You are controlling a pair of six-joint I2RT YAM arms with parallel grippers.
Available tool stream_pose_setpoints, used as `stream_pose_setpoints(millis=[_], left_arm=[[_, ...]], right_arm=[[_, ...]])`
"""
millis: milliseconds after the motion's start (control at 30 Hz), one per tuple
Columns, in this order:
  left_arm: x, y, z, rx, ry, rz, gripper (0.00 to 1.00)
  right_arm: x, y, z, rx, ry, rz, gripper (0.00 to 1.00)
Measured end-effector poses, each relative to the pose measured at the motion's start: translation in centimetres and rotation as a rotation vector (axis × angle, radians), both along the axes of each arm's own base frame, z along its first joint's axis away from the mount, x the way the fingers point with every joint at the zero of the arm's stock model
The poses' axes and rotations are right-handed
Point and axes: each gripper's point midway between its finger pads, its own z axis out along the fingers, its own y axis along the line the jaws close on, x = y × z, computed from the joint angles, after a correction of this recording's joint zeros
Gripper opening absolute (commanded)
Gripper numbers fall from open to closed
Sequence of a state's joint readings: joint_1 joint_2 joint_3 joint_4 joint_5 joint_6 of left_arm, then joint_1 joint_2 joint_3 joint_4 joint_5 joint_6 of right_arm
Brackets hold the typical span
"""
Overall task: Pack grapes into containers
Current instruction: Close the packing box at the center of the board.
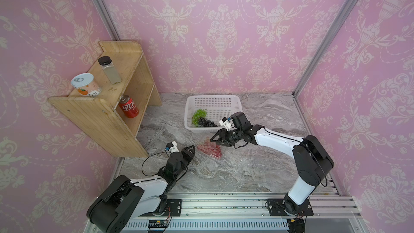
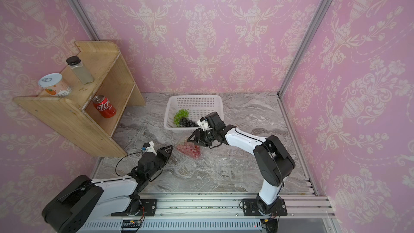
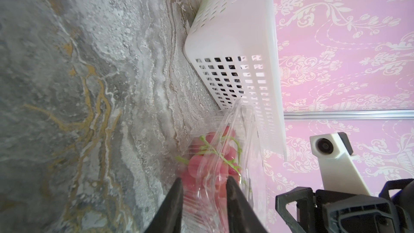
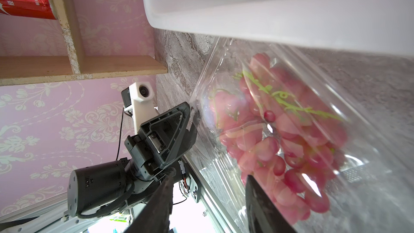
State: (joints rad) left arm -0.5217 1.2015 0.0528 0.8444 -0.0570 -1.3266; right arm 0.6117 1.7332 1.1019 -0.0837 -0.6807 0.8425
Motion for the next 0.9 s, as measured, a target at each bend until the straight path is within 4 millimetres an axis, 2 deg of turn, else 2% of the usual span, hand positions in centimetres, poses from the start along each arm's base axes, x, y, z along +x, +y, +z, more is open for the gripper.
stream_pose_setpoints(millis=[267,900], left_arm=[[0.4,-0.6,-0.5,-0.011,0.002,-0.012,0.26],[1.0,-1.3,0.0,-0.047,-0.020,-0.023,0.12]], right_arm=[[0.0,0.0,-0.2,-0.003,0.005,-0.001,0.52],[0.0,0.0,-0.6,-0.007,0.014,-0.003,0.52]])
